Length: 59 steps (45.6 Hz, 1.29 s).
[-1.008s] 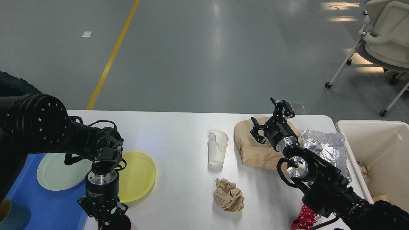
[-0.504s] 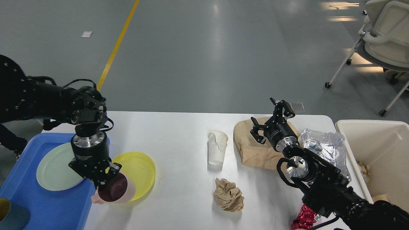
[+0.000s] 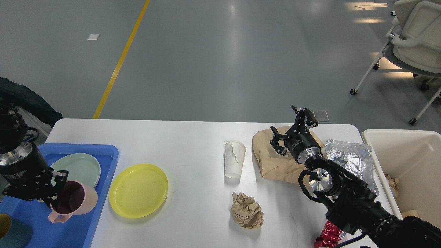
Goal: Tidy desktop
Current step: 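Carry the pink mug into the blue tray corner and release it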
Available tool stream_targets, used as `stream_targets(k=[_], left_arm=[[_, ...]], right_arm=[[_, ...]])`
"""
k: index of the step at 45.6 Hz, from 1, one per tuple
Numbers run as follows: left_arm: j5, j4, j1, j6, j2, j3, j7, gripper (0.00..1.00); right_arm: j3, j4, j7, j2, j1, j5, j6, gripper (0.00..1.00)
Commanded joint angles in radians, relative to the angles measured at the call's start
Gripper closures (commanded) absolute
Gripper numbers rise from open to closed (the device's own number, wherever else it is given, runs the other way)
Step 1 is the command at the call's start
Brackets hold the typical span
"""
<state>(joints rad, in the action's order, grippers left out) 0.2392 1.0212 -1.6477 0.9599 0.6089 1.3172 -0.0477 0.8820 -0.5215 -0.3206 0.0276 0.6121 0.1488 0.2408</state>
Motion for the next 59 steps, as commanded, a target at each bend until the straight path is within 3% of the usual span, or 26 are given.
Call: stream_targets(k=[1, 23, 44, 59], left_arm=[[0.002, -0.001, 0.017, 0.0, 0.054, 0.02, -0.001, 1.0], [0.0, -0.099, 0.201, 0.0, 0.055, -0.023, -0.018, 1.0], [0.018, -0.141, 0.267, 0.0, 0.043, -0.075, -0.009, 1.0], [0.018, -0.167, 0.27, 0.0, 0.025, -0.076, -0.011, 0.89]], right_arm=[[0.0, 0.0, 0.0, 0.0, 0.0, 0.0, 0.0, 0.0], [0.0, 0.0, 0.0, 0.0, 0.0, 0.0, 0.0, 0.0], [0.0, 0.0, 0.0, 0.0, 0.0, 0.0, 0.0, 0.0], [0.0, 0.0, 0.0, 0.0, 0.0, 0.0, 0.0, 0.0]])
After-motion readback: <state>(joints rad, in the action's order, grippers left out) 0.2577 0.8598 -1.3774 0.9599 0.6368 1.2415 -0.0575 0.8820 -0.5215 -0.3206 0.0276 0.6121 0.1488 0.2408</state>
